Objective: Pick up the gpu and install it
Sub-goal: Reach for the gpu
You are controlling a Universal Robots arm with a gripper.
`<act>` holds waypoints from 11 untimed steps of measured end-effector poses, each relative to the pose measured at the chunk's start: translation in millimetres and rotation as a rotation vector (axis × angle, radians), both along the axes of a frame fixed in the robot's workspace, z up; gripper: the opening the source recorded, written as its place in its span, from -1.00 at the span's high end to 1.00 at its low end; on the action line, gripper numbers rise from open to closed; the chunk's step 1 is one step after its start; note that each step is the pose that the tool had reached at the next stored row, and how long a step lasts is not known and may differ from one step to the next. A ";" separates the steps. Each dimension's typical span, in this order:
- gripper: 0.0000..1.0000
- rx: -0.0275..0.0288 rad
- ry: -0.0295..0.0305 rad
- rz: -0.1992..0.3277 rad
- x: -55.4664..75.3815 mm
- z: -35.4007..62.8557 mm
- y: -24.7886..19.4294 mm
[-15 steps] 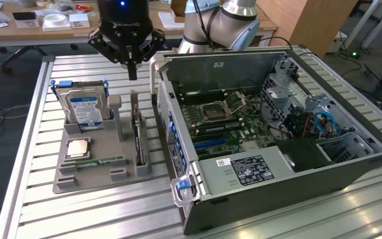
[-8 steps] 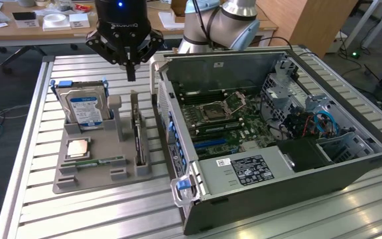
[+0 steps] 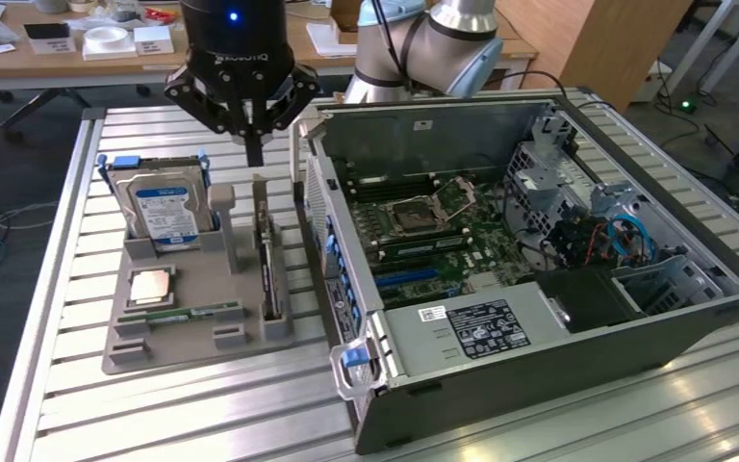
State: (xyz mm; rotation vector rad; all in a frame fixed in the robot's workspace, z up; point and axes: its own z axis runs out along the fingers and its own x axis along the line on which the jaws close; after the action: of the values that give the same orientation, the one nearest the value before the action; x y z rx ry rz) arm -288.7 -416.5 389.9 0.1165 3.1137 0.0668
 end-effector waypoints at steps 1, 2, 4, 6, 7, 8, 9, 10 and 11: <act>0.79 -0.0001 0.0000 0.000 -0.1 0.0 -2.0; 0.79 -0.0002 0.0000 0.000 -0.3 0.0 -4.1; 0.79 -0.0004 0.0000 0.000 -0.6 0.0 -7.9; 0.79 -0.0007 0.0001 0.000 -0.9 0.1 -11.4; 0.79 -0.0007 0.0000 0.000 -1.1 0.0 -13.0; 0.79 -0.0007 0.0000 0.000 -1.3 0.0 -14.3; 0.79 -0.0009 0.0001 0.000 -1.5 0.0 -15.3; 0.79 -0.0010 0.0000 0.000 -2.0 0.0 -15.7; 0.79 -0.0010 0.0000 0.000 -2.7 -0.1 -15.8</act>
State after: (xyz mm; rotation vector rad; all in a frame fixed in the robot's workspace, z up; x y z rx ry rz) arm -291.4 -432.3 389.8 0.1169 3.1136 0.0653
